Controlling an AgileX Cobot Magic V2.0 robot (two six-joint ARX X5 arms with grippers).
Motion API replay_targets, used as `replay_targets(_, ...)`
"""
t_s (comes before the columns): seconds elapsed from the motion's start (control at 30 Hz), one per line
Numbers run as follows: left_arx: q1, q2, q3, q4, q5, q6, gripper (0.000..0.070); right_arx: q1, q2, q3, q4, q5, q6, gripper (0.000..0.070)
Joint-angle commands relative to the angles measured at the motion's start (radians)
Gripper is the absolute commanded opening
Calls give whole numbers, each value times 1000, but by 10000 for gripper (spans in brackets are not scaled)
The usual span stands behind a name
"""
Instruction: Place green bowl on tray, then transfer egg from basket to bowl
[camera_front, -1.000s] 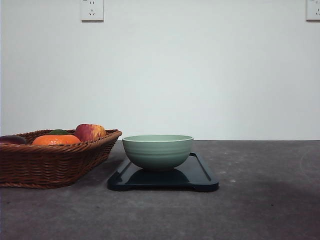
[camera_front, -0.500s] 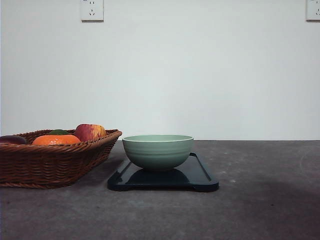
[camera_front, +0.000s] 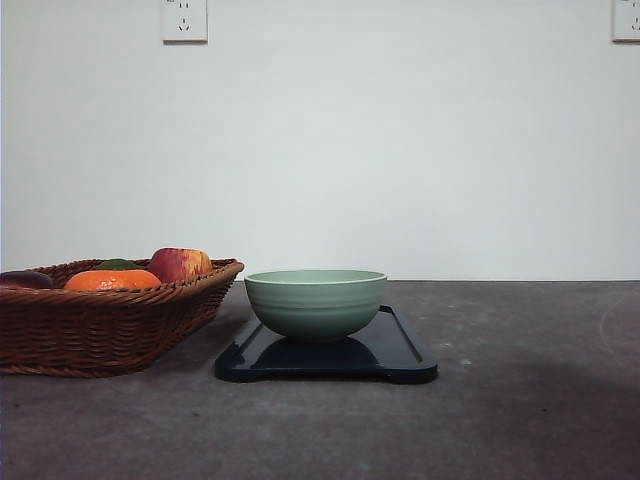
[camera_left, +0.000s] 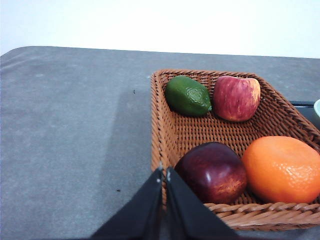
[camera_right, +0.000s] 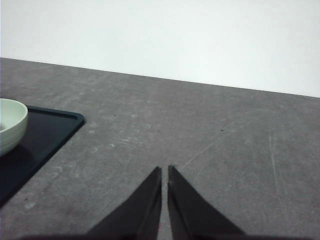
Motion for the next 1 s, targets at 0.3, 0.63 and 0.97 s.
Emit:
replay_targets(0.3, 0, -1, -19, -2, 0, 8, 0, 0, 0, -4, 14, 3, 11, 15)
replay_targets(0.63, 0, -1, -19, -2, 0, 8, 0, 0, 0, -4, 14, 3, 11, 14)
replay_targets(0.97, 0, -1, -19, -2, 0, 8, 0, 0, 0, -4, 14, 3, 11, 15)
